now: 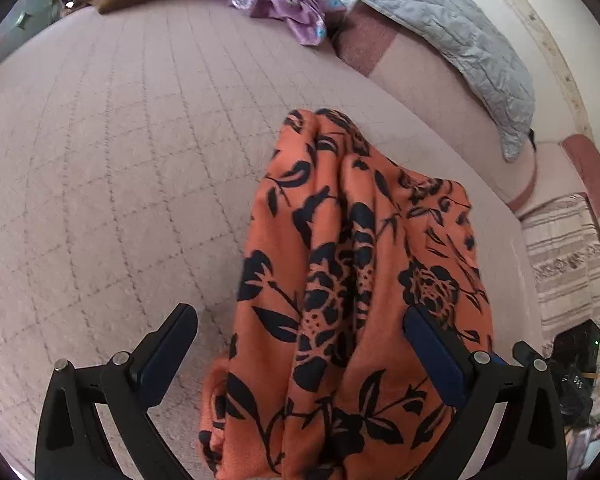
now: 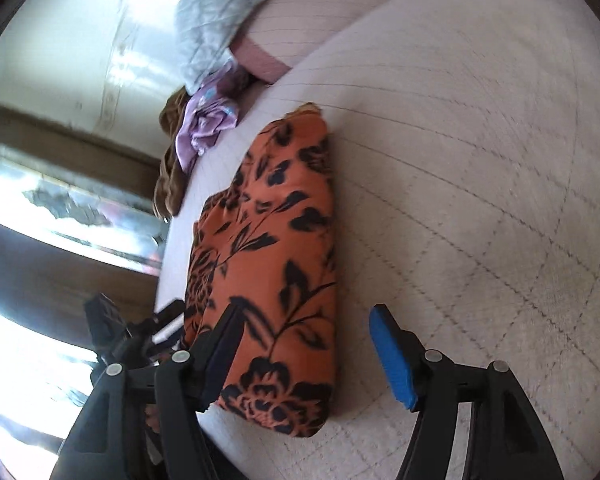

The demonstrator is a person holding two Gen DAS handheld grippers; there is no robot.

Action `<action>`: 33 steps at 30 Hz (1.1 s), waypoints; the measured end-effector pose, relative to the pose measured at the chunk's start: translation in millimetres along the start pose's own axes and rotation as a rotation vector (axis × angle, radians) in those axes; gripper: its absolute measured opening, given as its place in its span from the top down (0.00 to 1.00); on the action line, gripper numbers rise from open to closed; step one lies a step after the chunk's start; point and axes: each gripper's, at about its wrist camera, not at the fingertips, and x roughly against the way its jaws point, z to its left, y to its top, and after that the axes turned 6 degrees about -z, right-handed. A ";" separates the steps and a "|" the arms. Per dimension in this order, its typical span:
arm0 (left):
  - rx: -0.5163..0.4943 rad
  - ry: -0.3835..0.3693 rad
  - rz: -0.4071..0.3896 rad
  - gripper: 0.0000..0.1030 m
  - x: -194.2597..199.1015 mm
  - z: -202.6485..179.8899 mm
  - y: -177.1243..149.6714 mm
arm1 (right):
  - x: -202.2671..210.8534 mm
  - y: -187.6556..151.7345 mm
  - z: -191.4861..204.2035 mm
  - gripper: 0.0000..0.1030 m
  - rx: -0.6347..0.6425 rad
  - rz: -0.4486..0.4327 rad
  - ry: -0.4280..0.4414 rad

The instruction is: Fold small clothes

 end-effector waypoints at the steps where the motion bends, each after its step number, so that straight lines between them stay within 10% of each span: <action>1: -0.033 0.035 -0.018 0.00 1.6 -3.7 -3.8 | -1.3 0.9 -5.4 0.33 -0.022 0.000 0.008; 11: -0.330 0.263 -0.116 0.00 4.7 -47.4 -30.8 | -39.0 -18.1 14.2 0.32 0.049 0.046 0.019; 33: -0.351 0.274 -0.123 0.00 12.0 -52.4 -36.9 | -42.2 -29.3 14.1 0.34 0.089 0.018 0.044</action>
